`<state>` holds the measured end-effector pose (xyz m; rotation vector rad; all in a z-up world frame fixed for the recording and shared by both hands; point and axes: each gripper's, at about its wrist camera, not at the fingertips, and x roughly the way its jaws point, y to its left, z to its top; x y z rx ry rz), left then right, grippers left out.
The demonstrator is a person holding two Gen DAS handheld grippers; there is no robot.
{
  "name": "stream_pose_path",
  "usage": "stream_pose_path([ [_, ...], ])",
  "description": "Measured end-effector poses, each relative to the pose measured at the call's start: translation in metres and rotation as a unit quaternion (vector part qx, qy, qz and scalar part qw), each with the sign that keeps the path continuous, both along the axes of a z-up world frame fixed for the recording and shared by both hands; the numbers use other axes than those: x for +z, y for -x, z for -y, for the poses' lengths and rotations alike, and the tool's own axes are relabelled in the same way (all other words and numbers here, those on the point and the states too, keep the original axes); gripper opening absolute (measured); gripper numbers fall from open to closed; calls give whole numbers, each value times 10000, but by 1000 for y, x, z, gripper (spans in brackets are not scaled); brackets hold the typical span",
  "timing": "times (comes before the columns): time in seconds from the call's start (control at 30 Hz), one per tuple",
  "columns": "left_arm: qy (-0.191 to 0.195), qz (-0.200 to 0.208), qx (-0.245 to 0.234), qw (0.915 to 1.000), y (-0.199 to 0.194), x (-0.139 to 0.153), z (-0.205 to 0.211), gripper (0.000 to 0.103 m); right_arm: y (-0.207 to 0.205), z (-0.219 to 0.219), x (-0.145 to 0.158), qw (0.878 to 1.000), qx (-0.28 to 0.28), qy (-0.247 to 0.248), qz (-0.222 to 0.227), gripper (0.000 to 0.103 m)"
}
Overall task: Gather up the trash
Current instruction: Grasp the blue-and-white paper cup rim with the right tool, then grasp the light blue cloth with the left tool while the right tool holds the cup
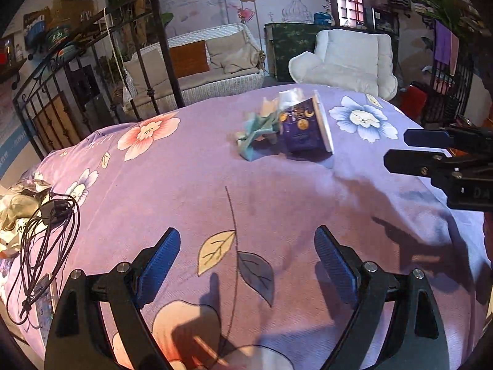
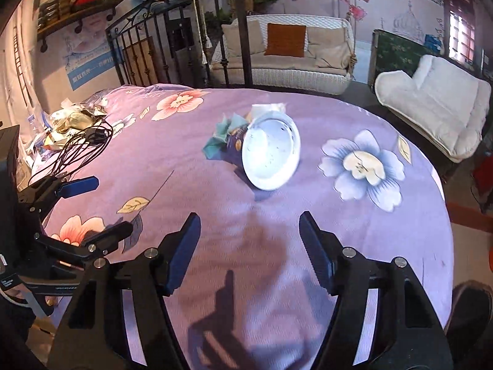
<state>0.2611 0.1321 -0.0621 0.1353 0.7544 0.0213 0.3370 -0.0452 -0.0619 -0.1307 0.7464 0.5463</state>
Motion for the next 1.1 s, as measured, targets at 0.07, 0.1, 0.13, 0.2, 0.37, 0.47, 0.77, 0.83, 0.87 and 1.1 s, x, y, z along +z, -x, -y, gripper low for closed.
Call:
stream_pose_path([
  [0.07,79,-33,76,9999,-7,0,-12,88,-21,-16,-2,10000,55,64,27,63],
  [0.1,112,-41,98,9999,-11,-1,-14,88,-29,-22,-3,9999,83,90,20,63],
  [0.13,144,-51,115,9998,-13,-1,-18,88,-39,-30,-5,9999,118,119,14,62],
  [0.2,184,-60,126,9997,-19,-1,-24,88,-54,-41,-9,9998,150,159,29,60],
  [0.37,193,-121,64,9997,-36,-4,-27,88,-82,-55,-22,9994,214,258,-86,45],
  [0.47,257,-211,-43,9994,-49,-9,-25,86,-90,-58,-26,9990,348,180,-228,25],
  [0.77,172,-364,-324,9987,-98,-14,-11,70,-66,-38,-9,9982,533,-241,-138,9],
  [0.83,83,-364,-409,9985,-109,-15,-3,69,-58,-31,-4,9985,479,-247,-87,9],
  [0.87,50,-386,-461,9982,-116,-16,1,69,-54,-26,-1,9987,452,-245,-51,9],
  [1.1,-294,-480,-501,9972,-158,-27,16,55,-35,7,8,9994,120,-309,-40,9],
])
